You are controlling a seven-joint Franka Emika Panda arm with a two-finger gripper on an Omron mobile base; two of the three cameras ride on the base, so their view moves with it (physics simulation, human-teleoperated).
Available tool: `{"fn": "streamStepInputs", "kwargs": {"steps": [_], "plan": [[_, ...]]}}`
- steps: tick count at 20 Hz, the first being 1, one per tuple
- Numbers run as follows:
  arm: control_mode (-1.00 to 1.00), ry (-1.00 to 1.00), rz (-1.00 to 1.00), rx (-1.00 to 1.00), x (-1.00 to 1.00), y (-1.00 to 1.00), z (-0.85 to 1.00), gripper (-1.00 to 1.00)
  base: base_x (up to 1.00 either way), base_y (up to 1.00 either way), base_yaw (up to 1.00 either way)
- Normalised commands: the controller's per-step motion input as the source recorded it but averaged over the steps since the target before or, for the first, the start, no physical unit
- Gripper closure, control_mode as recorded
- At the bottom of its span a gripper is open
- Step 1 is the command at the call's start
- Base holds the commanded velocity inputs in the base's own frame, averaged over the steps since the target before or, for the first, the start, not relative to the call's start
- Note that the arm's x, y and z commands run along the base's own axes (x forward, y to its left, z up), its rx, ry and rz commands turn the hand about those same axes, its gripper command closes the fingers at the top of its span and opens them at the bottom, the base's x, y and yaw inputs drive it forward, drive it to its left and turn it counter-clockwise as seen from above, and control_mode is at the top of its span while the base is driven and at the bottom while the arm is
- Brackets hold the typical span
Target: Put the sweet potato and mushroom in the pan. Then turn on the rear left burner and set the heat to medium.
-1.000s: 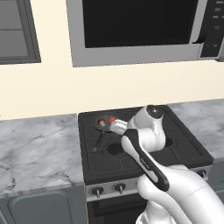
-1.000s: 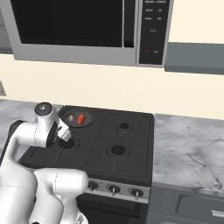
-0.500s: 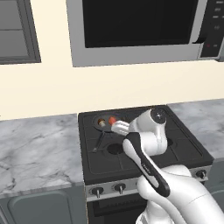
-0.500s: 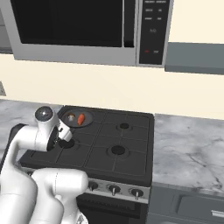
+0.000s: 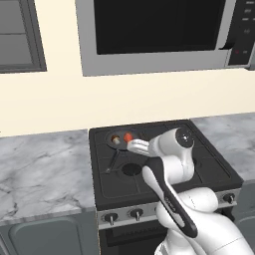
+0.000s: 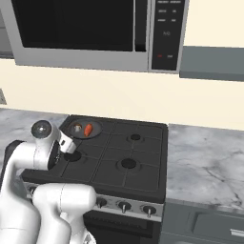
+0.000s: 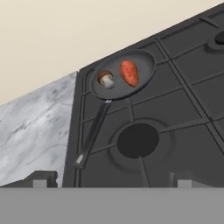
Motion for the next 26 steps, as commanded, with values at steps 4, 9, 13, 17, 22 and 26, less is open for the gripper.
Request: {"fn": "streamStepInputs", "kwargs": {"steps": [4,9,13,17,22,26], "plan": [[-1.00,-0.03,0.05,0.00,0.03,0.00,0.00,-1.00,0.00,0.00,0.00],[-1.00,-0.09,0.00,0.00,-0.04,0.00,0.00,-1.00,0.00,0.00,0.00],[1.00,-0.05,0.00,0.00,-0.02,0.00,0.00,-1.00,-0.04,0.00,0.00],[1.00,0.00,0.00,0.00,0.00,0.00,0.00,-1.00,-0.04,-0.23,0.00],[1.00,0.00,0.00,0.00,0.00,0.00,0.00,-1.00,-0.05,-0.47,0.00],[1.00,0.00,0.00,0.00,0.00,0.00,0.00,-1.00,-0.02,-0.38,0.00]]}}
